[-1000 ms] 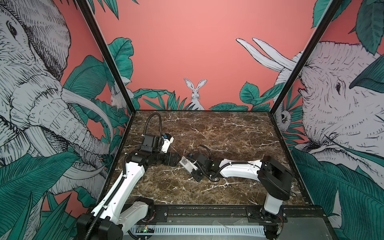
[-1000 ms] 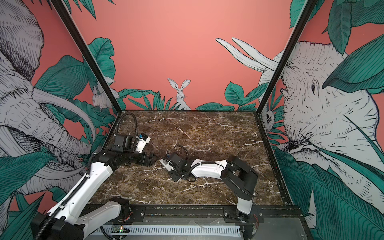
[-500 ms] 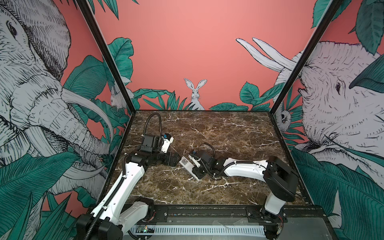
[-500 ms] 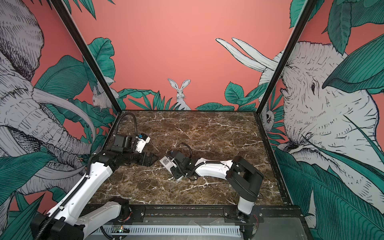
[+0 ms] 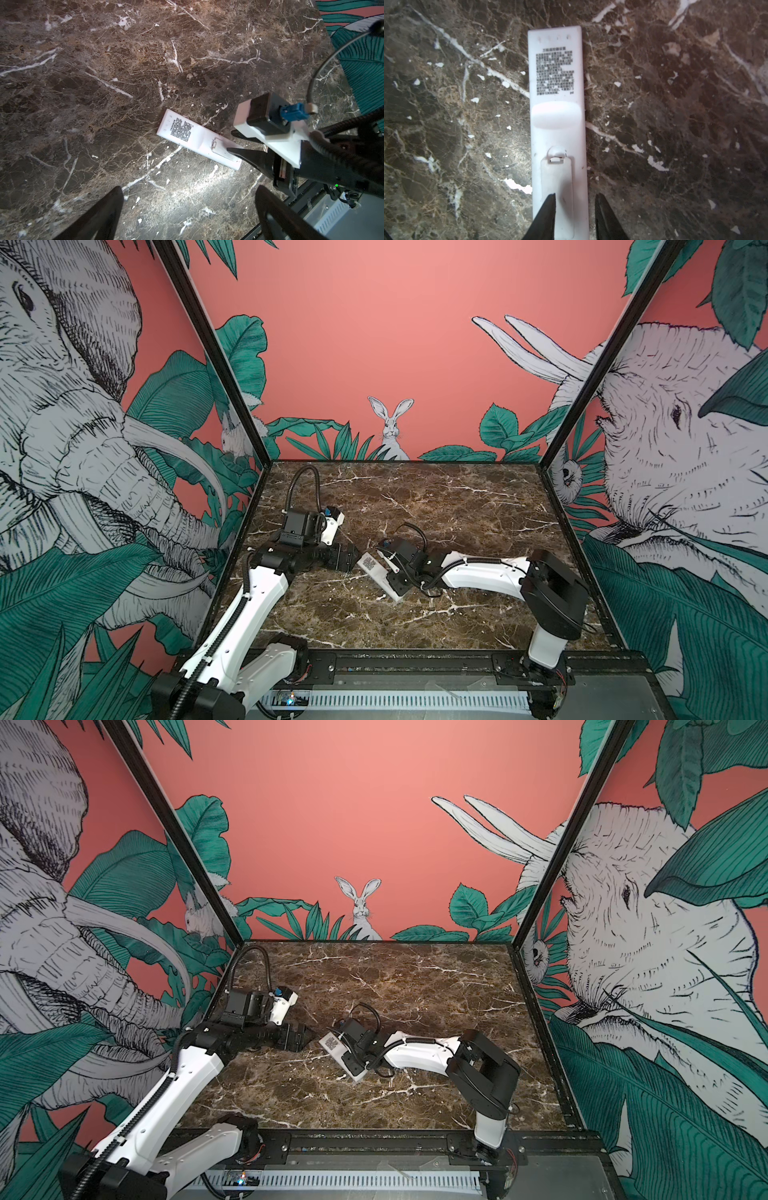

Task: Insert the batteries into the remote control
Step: 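Press the cover down and slide it shut over the batteries with the right gripper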

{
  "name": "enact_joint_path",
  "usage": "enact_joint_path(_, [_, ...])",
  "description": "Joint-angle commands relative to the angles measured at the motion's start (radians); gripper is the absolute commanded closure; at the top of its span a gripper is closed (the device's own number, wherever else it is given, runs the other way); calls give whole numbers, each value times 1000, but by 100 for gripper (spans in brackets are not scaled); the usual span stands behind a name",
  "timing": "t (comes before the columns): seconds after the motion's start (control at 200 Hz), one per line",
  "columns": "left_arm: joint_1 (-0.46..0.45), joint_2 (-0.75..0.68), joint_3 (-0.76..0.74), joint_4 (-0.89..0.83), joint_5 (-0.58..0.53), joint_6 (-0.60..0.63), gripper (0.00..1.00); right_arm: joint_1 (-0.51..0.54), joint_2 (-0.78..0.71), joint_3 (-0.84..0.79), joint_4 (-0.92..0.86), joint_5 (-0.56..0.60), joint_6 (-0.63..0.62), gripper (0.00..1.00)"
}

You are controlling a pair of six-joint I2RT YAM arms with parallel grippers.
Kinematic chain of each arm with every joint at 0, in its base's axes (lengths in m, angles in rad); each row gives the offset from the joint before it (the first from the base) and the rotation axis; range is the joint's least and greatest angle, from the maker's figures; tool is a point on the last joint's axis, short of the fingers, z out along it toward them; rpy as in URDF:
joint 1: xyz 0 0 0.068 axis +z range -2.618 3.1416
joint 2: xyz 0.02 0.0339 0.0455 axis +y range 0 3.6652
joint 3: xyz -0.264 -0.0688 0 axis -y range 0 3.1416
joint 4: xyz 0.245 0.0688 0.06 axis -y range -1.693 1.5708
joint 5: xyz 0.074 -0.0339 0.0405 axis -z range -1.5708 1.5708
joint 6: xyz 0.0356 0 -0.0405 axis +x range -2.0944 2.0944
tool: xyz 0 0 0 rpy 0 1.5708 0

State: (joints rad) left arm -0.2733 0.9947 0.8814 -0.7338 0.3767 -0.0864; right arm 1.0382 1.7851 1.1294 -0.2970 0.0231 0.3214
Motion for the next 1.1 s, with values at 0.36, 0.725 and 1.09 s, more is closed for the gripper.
enact_joint_path(0.36, [3,-18,-22,12,0,-4,1,-19,70,90,-13,-65,-31,86])
enact_joint_path(0.725, [3,-9,-22,18,10,-4,1,-19,55,39,-26,-53,3,86])
enact_joint_path(1.09, [4,-19,-22,17,-10,-8,1,-7,14,38,-54,-43,-28,23])
